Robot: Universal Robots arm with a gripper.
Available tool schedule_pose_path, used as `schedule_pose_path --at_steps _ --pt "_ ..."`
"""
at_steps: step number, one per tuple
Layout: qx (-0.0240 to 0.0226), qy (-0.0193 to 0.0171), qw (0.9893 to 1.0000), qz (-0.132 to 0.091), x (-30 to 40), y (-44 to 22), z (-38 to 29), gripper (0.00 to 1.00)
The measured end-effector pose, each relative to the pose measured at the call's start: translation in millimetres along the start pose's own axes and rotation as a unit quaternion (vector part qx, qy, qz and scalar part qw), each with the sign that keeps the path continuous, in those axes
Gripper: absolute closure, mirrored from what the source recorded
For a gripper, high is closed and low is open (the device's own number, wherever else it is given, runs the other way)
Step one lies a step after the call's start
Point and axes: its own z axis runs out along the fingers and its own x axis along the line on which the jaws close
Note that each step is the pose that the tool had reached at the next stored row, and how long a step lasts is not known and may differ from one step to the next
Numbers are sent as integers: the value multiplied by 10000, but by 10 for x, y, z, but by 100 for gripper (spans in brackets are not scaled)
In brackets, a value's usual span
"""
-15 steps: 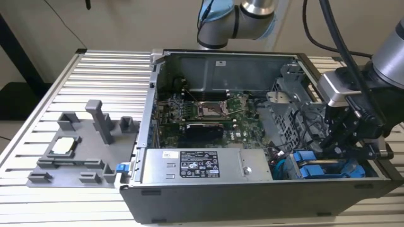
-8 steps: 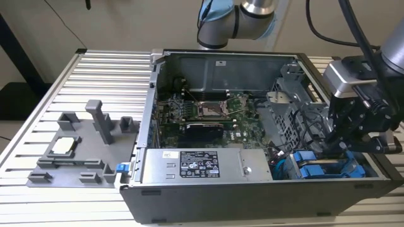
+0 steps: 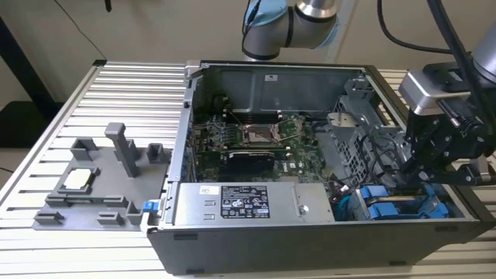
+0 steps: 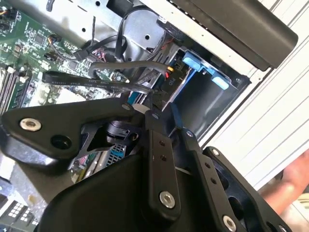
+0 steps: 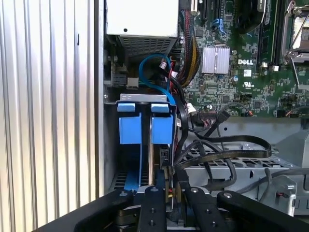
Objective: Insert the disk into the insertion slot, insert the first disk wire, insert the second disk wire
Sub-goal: 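Insert the second disk wire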
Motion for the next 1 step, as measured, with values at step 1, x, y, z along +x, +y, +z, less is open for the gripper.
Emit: schedule_pose_path --at_steps 1 --pt "0 0 10000 0 0 0 0 76"
